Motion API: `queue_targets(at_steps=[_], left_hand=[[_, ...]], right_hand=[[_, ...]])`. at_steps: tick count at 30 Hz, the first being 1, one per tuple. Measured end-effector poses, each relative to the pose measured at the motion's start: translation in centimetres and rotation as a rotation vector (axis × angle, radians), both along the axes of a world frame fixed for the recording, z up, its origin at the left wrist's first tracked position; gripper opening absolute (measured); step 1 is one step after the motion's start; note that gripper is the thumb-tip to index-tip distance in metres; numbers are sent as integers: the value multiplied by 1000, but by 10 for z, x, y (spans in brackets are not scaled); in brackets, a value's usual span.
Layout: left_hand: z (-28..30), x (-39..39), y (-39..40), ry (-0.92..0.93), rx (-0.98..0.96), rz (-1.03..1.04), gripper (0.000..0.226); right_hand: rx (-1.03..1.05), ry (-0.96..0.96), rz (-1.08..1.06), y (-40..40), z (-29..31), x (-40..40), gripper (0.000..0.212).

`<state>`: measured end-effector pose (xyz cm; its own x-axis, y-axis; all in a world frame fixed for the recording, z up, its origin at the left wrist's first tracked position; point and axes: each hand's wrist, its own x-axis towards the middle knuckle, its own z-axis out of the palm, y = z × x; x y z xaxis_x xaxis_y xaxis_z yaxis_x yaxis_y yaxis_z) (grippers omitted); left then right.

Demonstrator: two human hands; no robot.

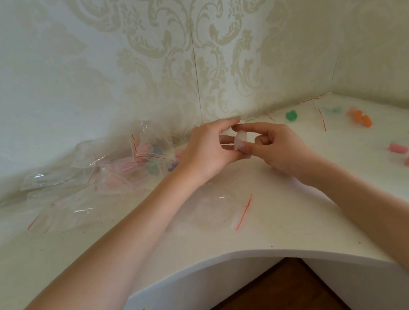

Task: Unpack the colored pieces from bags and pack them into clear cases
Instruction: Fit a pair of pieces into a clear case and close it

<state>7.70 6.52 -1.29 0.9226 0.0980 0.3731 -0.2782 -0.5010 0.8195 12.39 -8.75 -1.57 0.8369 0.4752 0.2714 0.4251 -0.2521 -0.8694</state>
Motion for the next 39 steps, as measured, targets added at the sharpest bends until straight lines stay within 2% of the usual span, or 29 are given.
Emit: queue_targets(at_steps=[4, 6, 9, 13, 15, 20, 23, 26, 31, 35, 39], left_hand=[[3, 1, 3, -72, -26, 39, 78], [3, 1, 4, -124, 98, 60, 75], [0, 2, 4, -152, 261, 49, 76], [-1, 4, 5, -208, 327, 61, 57], [-2, 5, 5, -217, 332, 64, 48], [0, 3, 6, -185, 298, 38, 43], [5, 4, 8, -203, 203, 56, 47], [9, 3, 7, -155, 5, 40, 48], [9, 2, 9, 45, -258, -9, 38], [6, 4, 6, 117, -265, -14, 32], [6, 2, 4, 229, -276, -115, 38]], right_hand=[[77, 61, -3, 1, 3, -3, 36], [89, 152, -81, 2, 5, -2, 31], [36, 239, -75, 1, 6, -3, 41], [-14, 235, -54, 1, 9, -7, 34], [-18, 248, -45, 1, 10, -7, 37], [3, 266, -7, 0, 9, -7, 44], [50, 308, -12, -2, 9, -2, 22], [90, 299, -53, -4, 6, 6, 27], [127, 187, -114, -6, 2, 13, 27], [178, 174, -71, -7, 4, 14, 26], [217, 247, -12, -6, 7, 9, 26]])
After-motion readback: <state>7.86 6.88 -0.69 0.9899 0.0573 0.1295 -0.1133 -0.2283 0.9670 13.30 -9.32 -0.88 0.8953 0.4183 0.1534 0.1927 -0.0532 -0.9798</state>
